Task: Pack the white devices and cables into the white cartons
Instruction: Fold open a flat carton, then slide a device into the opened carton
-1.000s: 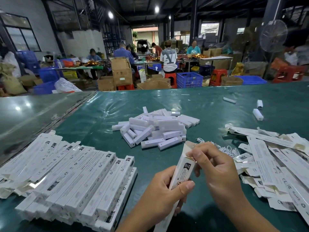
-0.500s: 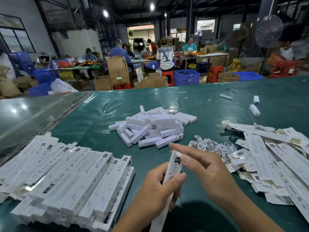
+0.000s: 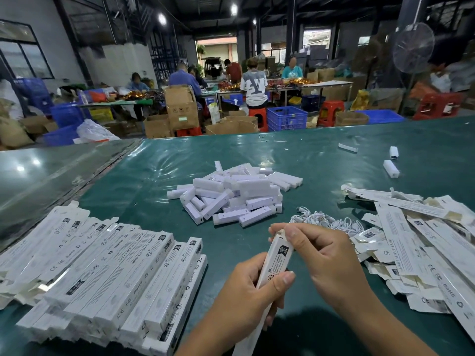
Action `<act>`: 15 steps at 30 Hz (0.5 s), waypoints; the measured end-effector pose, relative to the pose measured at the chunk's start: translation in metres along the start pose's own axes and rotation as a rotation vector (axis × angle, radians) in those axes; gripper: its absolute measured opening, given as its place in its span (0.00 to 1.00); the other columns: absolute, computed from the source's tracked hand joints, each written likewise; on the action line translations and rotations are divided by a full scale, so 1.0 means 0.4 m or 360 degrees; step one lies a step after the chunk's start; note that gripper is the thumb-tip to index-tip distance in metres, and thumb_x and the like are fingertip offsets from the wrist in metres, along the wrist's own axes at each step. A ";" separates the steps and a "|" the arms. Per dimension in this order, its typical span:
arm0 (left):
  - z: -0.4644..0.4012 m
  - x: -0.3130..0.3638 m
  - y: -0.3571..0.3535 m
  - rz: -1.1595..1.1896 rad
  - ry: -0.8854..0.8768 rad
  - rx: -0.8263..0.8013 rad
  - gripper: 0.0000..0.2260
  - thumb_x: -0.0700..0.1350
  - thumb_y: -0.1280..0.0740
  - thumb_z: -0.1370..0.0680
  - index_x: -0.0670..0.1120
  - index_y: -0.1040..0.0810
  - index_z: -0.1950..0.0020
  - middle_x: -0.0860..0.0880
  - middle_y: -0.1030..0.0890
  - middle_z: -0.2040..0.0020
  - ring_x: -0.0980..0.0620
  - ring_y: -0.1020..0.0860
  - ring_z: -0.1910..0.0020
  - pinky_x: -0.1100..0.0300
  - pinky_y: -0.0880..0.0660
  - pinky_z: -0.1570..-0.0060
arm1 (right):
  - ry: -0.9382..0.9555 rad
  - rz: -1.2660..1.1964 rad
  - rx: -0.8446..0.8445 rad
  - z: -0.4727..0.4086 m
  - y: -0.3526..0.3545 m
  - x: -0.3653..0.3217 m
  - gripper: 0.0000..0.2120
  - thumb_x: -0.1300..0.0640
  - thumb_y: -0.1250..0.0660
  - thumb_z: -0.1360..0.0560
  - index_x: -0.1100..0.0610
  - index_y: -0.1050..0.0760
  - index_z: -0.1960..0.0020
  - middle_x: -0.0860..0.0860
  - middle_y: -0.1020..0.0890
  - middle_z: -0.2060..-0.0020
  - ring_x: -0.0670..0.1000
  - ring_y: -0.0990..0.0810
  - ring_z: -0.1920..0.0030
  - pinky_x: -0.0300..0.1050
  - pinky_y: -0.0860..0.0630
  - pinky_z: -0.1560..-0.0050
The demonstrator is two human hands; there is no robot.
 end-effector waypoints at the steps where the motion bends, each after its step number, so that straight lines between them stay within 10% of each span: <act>1: 0.001 0.001 0.001 -0.0009 -0.0004 0.0000 0.13 0.60 0.29 0.25 0.51 0.24 0.55 0.47 0.22 0.68 0.49 0.28 0.76 0.61 0.29 0.75 | 0.0021 0.0039 -0.0006 0.001 -0.002 -0.001 0.10 0.46 0.34 0.22 0.45 0.13 0.49 0.44 0.12 0.56 0.47 0.13 0.54 0.35 0.21 0.54; 10: 0.002 0.006 0.010 0.0041 -0.0002 0.0017 0.16 0.58 0.29 0.24 0.46 0.24 0.53 0.46 0.23 0.68 0.48 0.29 0.76 0.61 0.30 0.76 | 0.0260 0.0244 -0.0167 0.011 -0.024 -0.028 0.15 0.52 0.34 0.22 0.45 0.18 0.38 0.35 0.16 0.44 0.39 0.18 0.42 0.29 0.26 0.43; 15: 0.001 0.006 0.014 0.0086 0.0038 0.0038 0.19 0.57 0.30 0.23 0.41 0.24 0.46 0.45 0.23 0.67 0.48 0.29 0.76 0.61 0.31 0.78 | 0.0043 -0.0003 -0.0358 0.006 -0.040 0.006 0.20 0.57 0.34 0.23 0.41 0.20 0.34 0.48 0.13 0.48 0.48 0.15 0.46 0.37 0.22 0.45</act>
Point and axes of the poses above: each hand's wrist, its own z-axis away from the middle knuckle, its own y-axis out of the back of the hand, x = y × z, the point moved 10 cm from there along -z, towards the middle knuckle
